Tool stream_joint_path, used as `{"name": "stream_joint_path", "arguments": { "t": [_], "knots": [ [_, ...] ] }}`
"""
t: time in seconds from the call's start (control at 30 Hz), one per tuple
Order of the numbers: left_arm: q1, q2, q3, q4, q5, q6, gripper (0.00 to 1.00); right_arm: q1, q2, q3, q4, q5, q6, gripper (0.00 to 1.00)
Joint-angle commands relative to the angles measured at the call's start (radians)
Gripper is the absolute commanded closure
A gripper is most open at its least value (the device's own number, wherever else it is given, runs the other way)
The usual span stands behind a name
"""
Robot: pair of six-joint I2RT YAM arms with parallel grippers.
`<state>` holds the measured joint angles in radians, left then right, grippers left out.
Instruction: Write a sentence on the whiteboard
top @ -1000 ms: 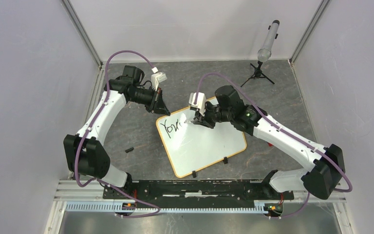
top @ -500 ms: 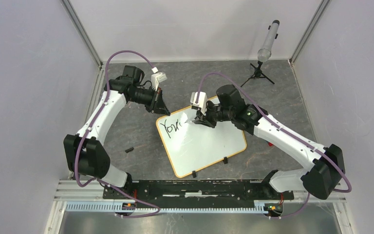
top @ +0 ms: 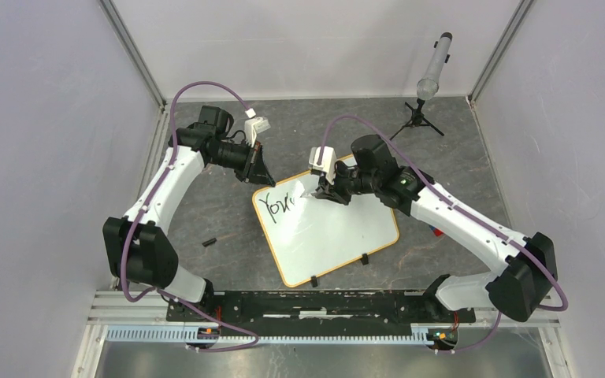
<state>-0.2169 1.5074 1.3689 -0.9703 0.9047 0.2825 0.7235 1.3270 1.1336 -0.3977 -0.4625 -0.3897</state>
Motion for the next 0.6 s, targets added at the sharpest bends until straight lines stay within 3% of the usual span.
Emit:
{"name": "stream_joint_path", "arguments": {
  "t": [0.0,0.57],
  "knots": [
    [-0.034,0.01,0.013,-0.046,0.028,0.026,0.98,-0.011,0.025,0.04,0.025,0.019,0.004,1.0],
    [-0.035,0.01,0.012,-0.046,0.026,0.03,0.98,0.005,0.04,0.049,0.033,0.011,0.015,1.0]
  ]
}}
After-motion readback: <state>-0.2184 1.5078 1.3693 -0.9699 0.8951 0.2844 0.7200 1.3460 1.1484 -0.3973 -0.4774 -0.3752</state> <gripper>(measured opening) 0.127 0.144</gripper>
